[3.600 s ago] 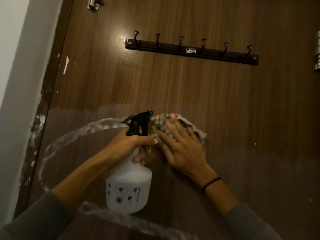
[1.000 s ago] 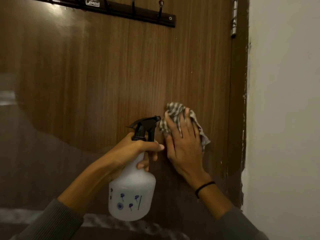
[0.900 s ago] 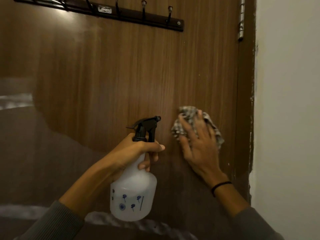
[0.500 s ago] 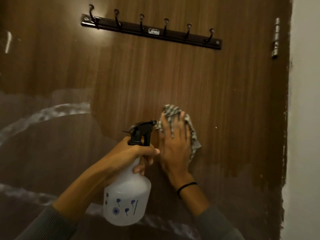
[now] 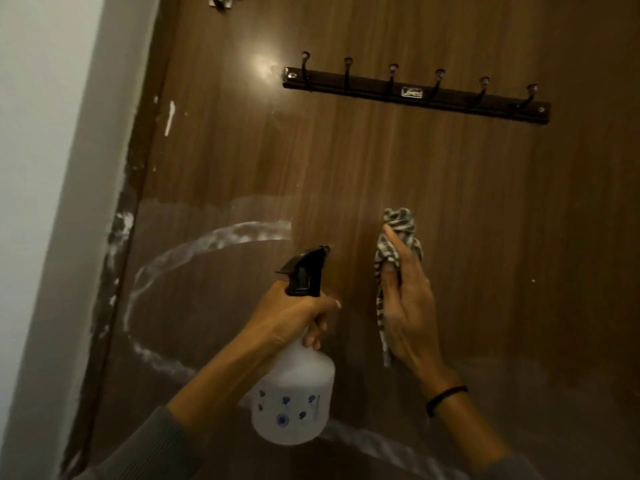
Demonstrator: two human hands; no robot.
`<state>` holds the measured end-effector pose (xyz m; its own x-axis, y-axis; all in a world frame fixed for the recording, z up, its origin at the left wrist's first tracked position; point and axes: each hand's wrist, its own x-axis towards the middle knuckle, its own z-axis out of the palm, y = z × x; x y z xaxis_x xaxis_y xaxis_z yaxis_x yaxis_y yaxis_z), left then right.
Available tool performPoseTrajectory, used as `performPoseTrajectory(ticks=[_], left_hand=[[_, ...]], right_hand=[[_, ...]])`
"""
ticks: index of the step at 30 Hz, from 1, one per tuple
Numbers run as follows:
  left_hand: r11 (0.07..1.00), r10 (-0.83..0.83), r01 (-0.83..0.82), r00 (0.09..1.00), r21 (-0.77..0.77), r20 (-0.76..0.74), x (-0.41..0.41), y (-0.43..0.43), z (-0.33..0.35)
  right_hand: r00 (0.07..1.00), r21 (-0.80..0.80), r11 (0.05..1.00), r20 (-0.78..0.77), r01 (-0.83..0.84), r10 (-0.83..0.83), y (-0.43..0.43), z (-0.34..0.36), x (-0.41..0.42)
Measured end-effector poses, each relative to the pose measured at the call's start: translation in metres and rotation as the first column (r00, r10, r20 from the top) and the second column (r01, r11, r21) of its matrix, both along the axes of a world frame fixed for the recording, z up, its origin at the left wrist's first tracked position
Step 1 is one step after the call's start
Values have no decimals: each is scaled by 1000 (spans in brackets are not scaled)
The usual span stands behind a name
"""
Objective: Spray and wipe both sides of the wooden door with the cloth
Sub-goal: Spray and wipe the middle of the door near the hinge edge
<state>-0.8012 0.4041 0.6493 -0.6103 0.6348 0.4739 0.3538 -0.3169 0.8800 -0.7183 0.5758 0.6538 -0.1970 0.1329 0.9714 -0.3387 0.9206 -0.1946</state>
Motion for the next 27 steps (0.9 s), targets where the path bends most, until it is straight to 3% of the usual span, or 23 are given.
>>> performPoseTrajectory(ticks=[3,7,10,12,15,18,22,25,27], left_hand=[[992,113,-120,982,36,154,-18,-12,-1],[989,132,-141,975,40,178,-32,-41,-2],[986,127,-145,973,84,193,-46,-66,-3],[985,138,-152,979,83,152,-56,-82,-3],[988,135,-140,987,58,88,-74,-99,-3],[988,141,-144,989,60,51,-88,-104,0],[984,161,-164,986,72,39,-97,-110,-4],[985,162,-164,985,47,51,-101,-123,-11],[987,159,-160,986,1,40,-104,-134,-15]], right_hand=[[999,3,1000,-53,-5,6,-14,14,-3],[996,33,999,-93,18,-15,-24,38,-21],[959,80,957,-75,278,-273,-25,56,-58],[852,79,850,-94,522,-515,-30,66,-86],[741,211,711,-164,671,-651,-53,79,-130],[779,464,654,-143,598,-610,-76,68,-166],[855,712,583,-49,393,-516,-87,-4,-180],[851,784,498,-73,371,-520,-77,-31,-167],[824,750,499,-105,433,-557,-72,-24,-160]])
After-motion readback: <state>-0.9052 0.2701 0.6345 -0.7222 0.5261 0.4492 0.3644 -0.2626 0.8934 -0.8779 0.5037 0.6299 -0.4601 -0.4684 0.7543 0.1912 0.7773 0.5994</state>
